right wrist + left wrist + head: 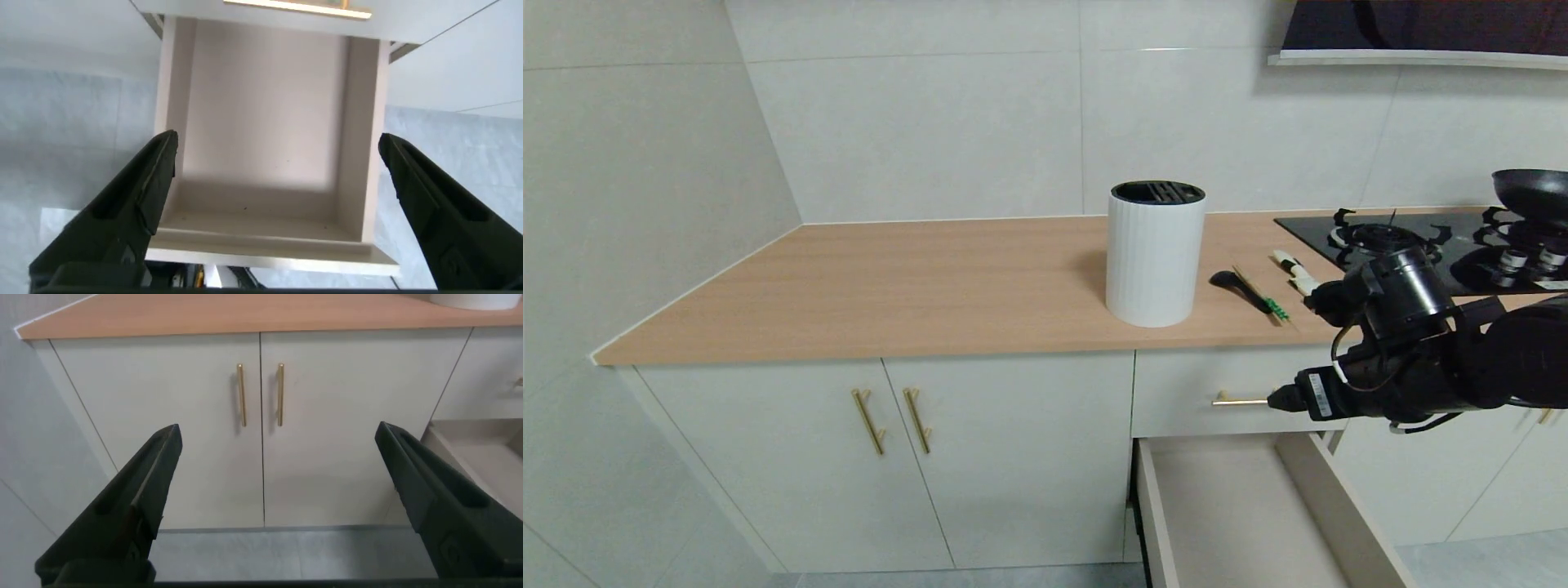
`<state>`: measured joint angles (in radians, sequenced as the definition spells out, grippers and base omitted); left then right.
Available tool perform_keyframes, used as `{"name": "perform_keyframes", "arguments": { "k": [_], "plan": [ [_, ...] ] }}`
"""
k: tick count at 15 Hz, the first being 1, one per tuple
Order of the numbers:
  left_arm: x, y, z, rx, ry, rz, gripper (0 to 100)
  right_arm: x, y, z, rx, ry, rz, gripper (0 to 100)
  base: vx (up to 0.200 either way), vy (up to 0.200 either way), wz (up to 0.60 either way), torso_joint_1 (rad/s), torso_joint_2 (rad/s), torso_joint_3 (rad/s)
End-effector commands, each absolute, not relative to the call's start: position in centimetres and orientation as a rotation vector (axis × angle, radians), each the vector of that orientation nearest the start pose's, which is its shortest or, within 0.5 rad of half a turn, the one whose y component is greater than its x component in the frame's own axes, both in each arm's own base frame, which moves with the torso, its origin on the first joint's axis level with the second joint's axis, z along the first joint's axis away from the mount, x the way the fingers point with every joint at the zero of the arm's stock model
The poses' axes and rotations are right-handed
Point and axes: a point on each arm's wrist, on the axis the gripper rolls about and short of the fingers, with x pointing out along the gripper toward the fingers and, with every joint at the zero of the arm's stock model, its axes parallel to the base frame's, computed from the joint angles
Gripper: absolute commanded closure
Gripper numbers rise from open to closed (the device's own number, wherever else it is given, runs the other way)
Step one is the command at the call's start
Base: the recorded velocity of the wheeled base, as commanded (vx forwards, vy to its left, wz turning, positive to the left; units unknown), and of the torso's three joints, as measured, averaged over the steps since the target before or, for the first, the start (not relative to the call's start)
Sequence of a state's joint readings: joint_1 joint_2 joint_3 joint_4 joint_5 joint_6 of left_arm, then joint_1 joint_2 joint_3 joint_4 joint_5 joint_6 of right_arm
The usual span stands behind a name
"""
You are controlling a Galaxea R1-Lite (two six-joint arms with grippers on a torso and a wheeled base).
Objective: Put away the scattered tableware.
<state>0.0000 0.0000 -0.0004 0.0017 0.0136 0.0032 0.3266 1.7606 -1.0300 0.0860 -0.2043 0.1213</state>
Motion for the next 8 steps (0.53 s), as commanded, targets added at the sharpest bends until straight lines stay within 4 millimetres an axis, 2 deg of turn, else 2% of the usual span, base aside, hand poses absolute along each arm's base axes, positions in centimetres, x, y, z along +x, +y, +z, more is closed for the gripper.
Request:
{"name": "perform_keyframes", "arguments": {
  "k": [1,2,3,4,8],
  "plan": [
    [-2.3,0.0,7.5,0.003,0.003,0.014,0,29.3,9.3,16.2,-0.095,0.779,0.064,0,0.0,0.0,0.0,0.061,-0.11,-0.061],
    [-2.3,0.0,7.5,0.003,0.003,0.014,0,30.7,8.7,16.9,-0.07,0.698,0.049,0,0.0,0.0,0.0,0.027,-0.07,-0.027],
    [-2.3,0.0,7.5,0.003,0.003,0.014,0,31.2,8.6,17.1,-0.068,0.677,0.046,0,0.0,0.0,0.0,0.0,0.0,0.0],
    [-2.3,0.0,7.5,0.003,0.003,0.014,0,32.9,8.4,17.5,-0.073,0.629,0.031,0,0.0,0.0,0.0,0.0,0.0,0.0],
    [-2.3,0.0,7.5,0.003,0.003,0.014,0,37.1,7.9,18.9,-0.041,0.537,-0.001,0,0.0,0.0,0.0,0.0,0.0,0.0]
  ]
}}
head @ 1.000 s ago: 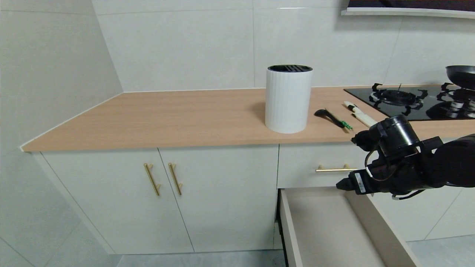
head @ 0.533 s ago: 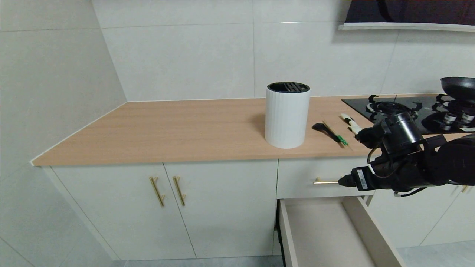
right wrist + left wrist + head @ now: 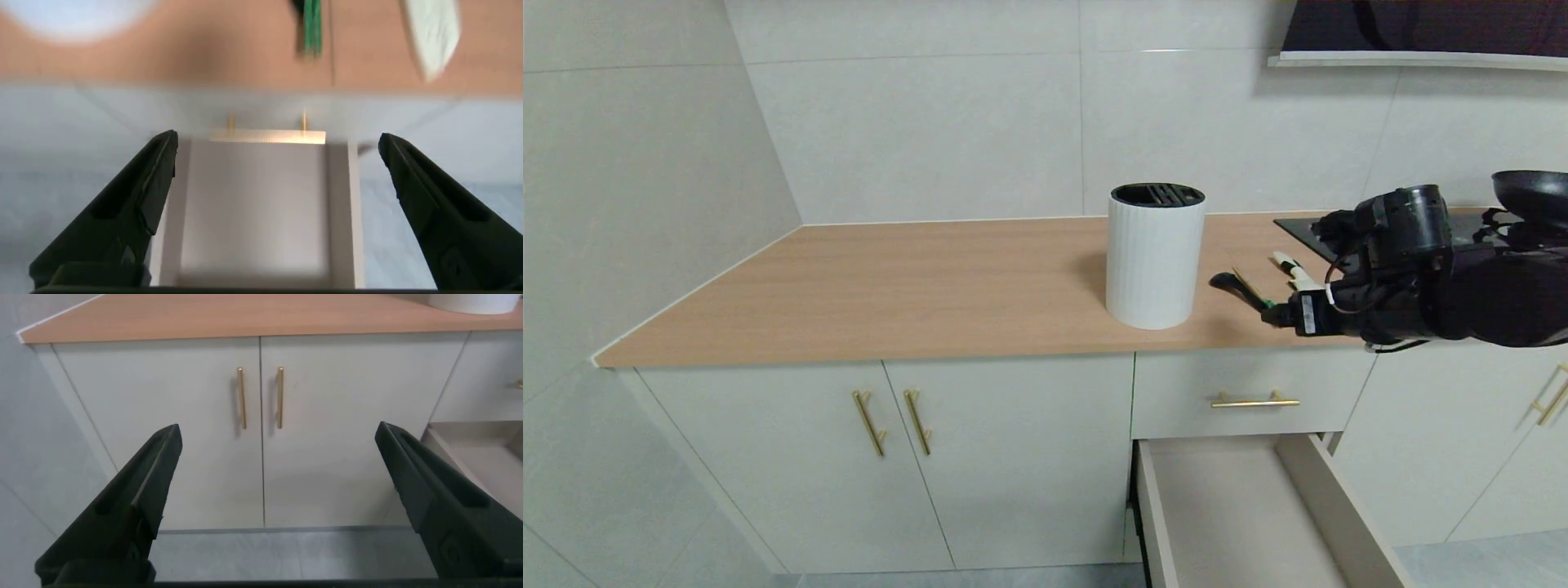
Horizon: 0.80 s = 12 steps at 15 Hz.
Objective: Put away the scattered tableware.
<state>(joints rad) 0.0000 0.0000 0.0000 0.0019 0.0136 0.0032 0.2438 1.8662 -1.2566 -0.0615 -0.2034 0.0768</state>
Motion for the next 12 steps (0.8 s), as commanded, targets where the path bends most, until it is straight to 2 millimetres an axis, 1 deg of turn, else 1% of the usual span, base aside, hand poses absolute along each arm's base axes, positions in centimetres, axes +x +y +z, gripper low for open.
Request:
{"name": "perform_keyframes", "arguments": {
  "k": [1,2,3,5,7,9,11,12],
  "plan": [
    [-2.3,0.0,7.5,0.003,0.003,0.014,0,38.0,7.8,18.4,-0.039,0.537,-0.009,0,0.0,0.0,0.0,0.0,0.0,0.0],
    [-2.3,0.0,7.5,0.003,0.003,0.014,0,39.0,7.2,17.5,-0.037,0.546,-0.033,0,0.0,0.0,0.0,0.0,0.0,0.0],
    [-2.3,0.0,7.5,0.003,0.003,0.014,0,39.8,5.9,16.7,-0.027,0.542,-0.068,0,0.0,0.0,0.0,0.0,0.0,0.0],
    [-2.3,0.0,7.5,0.003,0.003,0.014,0,41.0,4.4,16.4,-0.008,0.47,-0.094,0,0.0,0.0,0.0,0.0,0.0,0.0],
    [-2.3,0.0,7.5,0.003,0.003,0.014,0,41.7,4.4,15.8,-0.027,0.427,-0.09,0,0.0,0.0,0.0,0.0,0.0,0.0],
    [-2.3,0.0,7.5,0.003,0.003,0.014,0,41.8,4.9,15.1,-0.031,0.432,-0.077,0,0.0,0.0,0.0,0.0,0.0,0.0],
    [-2.3,0.0,7.5,0.003,0.003,0.014,0,41.7,5.7,14.7,-0.035,0.444,-0.053,0,0.0,0.0,0.0,0.0,0.0,0.0],
    [-2.3,0.0,7.5,0.003,0.003,0.014,0,41.7,5.8,14.7,-0.035,0.444,-0.051,0,0.0,0.0,0.0,0.0,0.0,0.0]
  ]
}}
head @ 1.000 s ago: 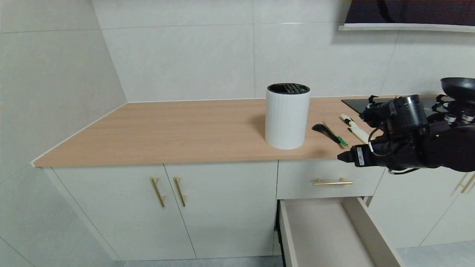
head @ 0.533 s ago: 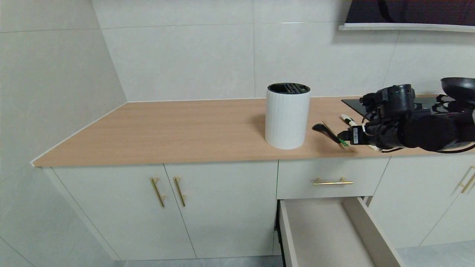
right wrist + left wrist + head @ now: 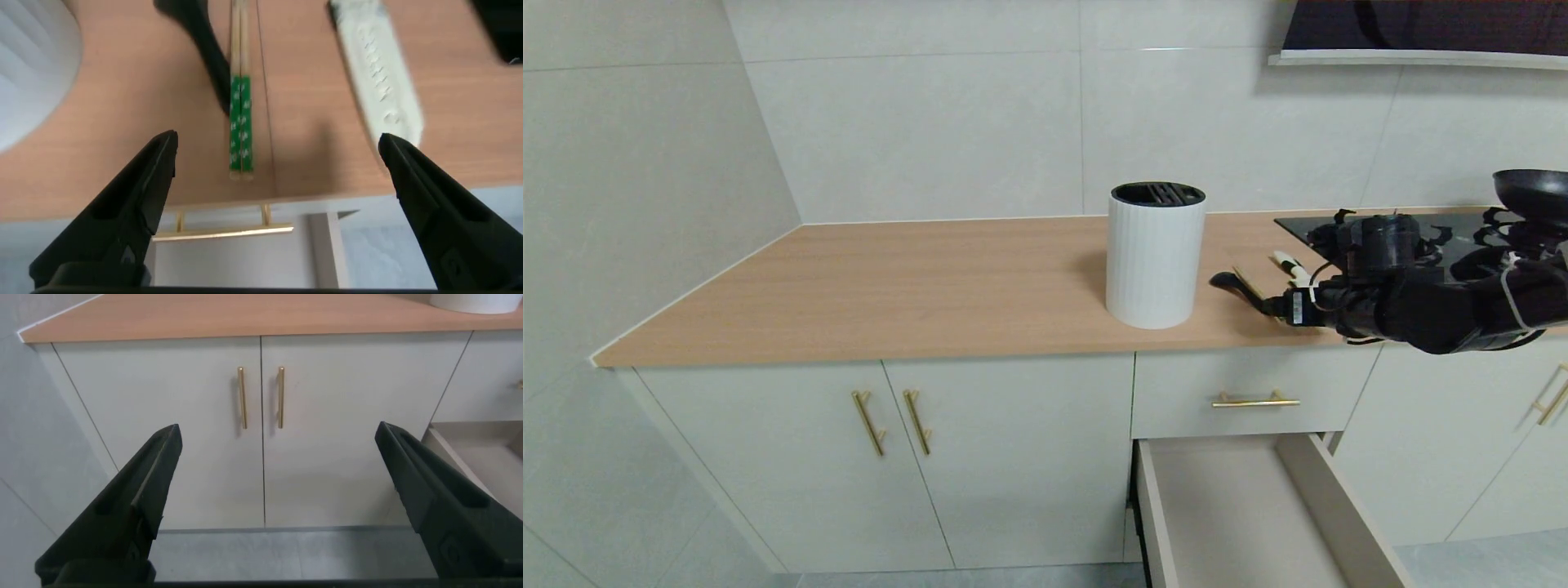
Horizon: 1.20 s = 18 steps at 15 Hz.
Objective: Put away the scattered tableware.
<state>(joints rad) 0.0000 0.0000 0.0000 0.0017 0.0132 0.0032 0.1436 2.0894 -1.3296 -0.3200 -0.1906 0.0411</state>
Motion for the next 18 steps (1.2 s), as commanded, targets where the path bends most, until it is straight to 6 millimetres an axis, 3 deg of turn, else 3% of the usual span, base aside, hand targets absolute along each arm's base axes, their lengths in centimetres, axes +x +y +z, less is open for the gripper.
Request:
{"name": "perform_keyframes", "arguments": {
  "k": [1,9,14,15,18],
  "plan": [
    [-2.3,0.0,7.5,0.003,0.003,0.014,0,41.7,6.0,14.5,-0.037,0.449,-0.045,0,0.0,0.0,0.0,0.0,0.0,0.0],
    [-2.3,0.0,7.5,0.003,0.002,0.014,0,42.9,6.5,12.4,-0.037,0.43,-0.039,0,0.0,0.0,0.0,0.0,0.0,0.0],
    [-2.3,0.0,7.5,0.003,0.003,0.014,0,43.1,6.6,12.1,-0.036,0.424,-0.039,0,0.0,0.0,0.0,0.0,0.0,0.0],
    [-2.3,0.0,7.5,0.003,0.003,0.014,0,43.1,6.5,12.1,-0.036,0.424,-0.04,100,0.0,0.0,0.0,0.0,0.0,0.0],
    [-2.3,0.0,7.5,0.003,0.003,0.014,0,43.2,6.4,12.1,-0.035,0.424,-0.04,100,0.0,0.0,0.0,0.0,0.0,0.0]
  ]
}}
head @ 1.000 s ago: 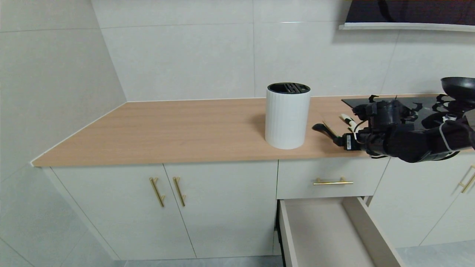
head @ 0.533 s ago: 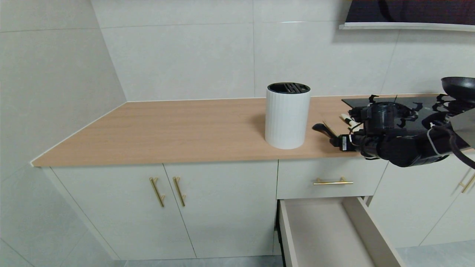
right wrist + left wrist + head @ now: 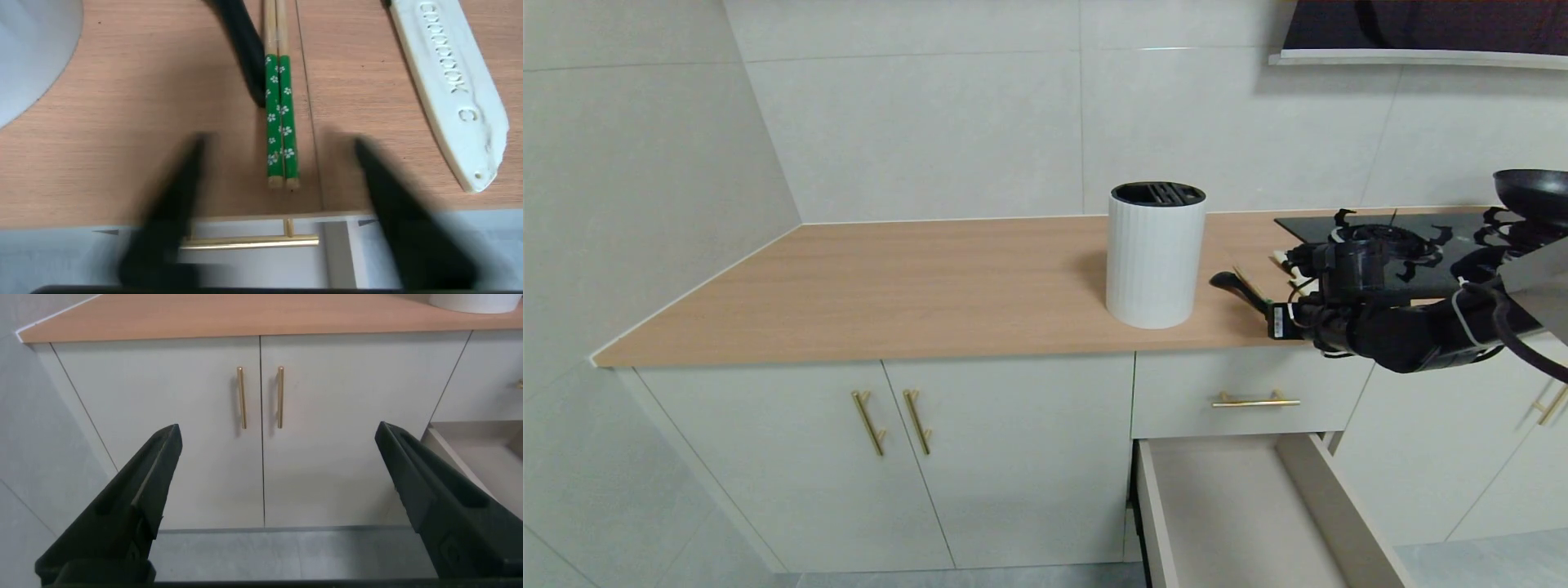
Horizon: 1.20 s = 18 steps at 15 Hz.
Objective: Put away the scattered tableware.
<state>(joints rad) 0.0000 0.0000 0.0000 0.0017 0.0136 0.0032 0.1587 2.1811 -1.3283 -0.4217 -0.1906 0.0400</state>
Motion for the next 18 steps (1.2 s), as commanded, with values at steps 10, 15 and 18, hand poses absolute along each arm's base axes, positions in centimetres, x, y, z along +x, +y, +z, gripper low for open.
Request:
{"name": "perform_keyframes", "arguments": {
  "k": [10,15,18],
  "plan": [
    [-2.3,0.0,7.5,0.003,0.003,0.014,0,41.3,5.9,15.6,-0.017,0.367,-0.034,100,0.0,0.0,0.0,0.0,0.0,0.0],
    [-2.3,0.0,7.5,0.003,0.003,0.014,0,34.4,6.2,21.1,-0.018,0.401,0.026,100,0.0,0.0,0.0,0.0,0.0,0.0],
    [-2.3,0.0,7.5,0.003,0.003,0.014,0,29.1,6.5,23.4,0.002,0.44,0.061,100,0.0,0.0,0.0,0.0,0.0,0.0]
  ]
}}
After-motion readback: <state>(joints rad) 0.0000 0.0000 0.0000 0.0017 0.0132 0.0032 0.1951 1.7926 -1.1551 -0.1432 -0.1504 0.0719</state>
